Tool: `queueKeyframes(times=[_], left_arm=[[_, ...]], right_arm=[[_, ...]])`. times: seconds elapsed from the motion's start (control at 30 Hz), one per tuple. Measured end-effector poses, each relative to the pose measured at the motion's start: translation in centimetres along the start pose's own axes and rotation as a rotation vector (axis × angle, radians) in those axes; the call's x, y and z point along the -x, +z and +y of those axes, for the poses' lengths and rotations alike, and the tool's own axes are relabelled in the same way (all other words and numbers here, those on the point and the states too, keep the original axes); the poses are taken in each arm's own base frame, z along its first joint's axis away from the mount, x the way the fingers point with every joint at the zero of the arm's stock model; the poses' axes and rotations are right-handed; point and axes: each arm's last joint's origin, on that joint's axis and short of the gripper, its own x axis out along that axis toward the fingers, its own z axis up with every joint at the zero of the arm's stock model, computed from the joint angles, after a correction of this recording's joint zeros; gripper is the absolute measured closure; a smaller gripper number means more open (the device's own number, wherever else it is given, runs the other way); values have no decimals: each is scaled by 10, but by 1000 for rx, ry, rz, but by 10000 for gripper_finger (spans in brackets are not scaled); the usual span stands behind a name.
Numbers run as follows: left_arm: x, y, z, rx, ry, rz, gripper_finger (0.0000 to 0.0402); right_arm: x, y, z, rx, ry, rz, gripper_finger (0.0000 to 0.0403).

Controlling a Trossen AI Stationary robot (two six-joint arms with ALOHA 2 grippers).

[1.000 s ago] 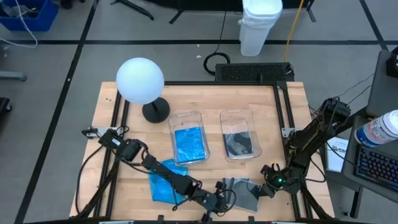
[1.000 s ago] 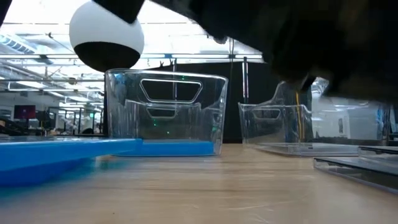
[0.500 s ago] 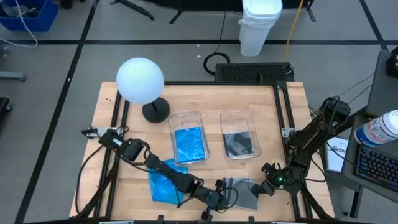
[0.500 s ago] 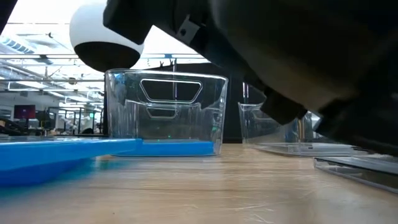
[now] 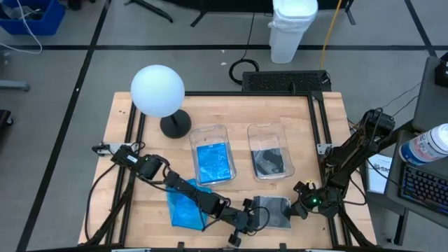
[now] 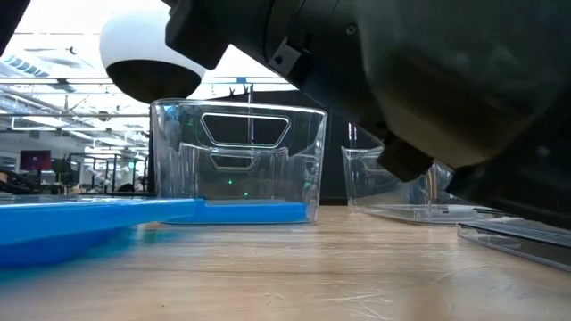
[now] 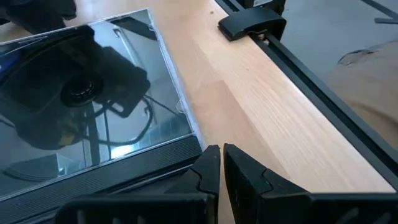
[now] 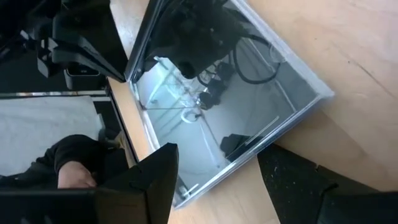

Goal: Pick & place jewel cases by type
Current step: Put the black CD case into the right transparent bin

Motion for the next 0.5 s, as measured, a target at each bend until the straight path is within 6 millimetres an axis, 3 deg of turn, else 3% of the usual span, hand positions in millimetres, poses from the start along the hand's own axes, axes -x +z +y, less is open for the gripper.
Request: queueKeyframes(times=[0.5], left_arm=[[-1,0,21,2,31,-4,371]], right_arm=[[0,1,1,18,22,-46,193]])
